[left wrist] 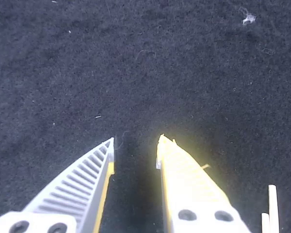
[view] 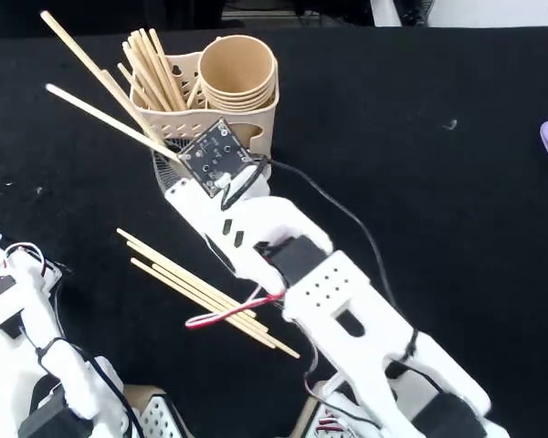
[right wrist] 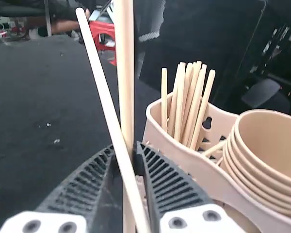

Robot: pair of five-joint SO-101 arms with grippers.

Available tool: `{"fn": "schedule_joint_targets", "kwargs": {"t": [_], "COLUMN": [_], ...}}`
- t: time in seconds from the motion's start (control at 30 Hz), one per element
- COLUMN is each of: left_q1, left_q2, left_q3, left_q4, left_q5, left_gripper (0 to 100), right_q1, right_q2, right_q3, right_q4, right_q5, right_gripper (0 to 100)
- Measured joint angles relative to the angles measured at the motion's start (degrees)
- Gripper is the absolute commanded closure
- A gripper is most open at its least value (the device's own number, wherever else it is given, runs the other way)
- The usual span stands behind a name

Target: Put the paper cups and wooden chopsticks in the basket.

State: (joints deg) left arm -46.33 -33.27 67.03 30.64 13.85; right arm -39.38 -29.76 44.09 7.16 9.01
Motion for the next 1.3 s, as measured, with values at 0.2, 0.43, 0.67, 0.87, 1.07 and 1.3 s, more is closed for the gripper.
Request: {"fn": "schedule_joint_targets", "kwargs": {"t": [0.2, 0.43, 0.67, 0.87, 1.07, 1.3], "left_q1": [0.0, 0.0, 0.0, 0.0, 0.62, 0.7], "left_q2": [0.0, 0.0, 0.0, 0.0, 0.0, 0.0], "left_q3": [0.0, 0.0, 0.0, 0.0, 0.0, 0.0], "left_q4": [0.0, 0.0, 0.0, 0.0, 0.0, 0.0], "left_q5": [0.0, 0.0, 0.0, 0.0, 0.0, 0.0], "left_gripper": [85, 85, 85, 85, 85, 85], "right_q1": [0.0, -0.09, -0.09, -0.09, 2.11, 2.73], "right_q2": [1.76, -0.26, -0.7, -0.79, 0.97, 11.08], "right_q3": [1.93, 3.96, 3.96, -2.73, -9.49, -19.16], "right_q4": [-3.6, -7.82, -11.69, -12.57, -13.1, -13.19], "right_q5": [0.0, 0.0, 0.0, 0.0, 0.0, 0.0], "right_gripper": [98.7, 98.7, 98.7, 98.7, 98.7, 98.7]}}
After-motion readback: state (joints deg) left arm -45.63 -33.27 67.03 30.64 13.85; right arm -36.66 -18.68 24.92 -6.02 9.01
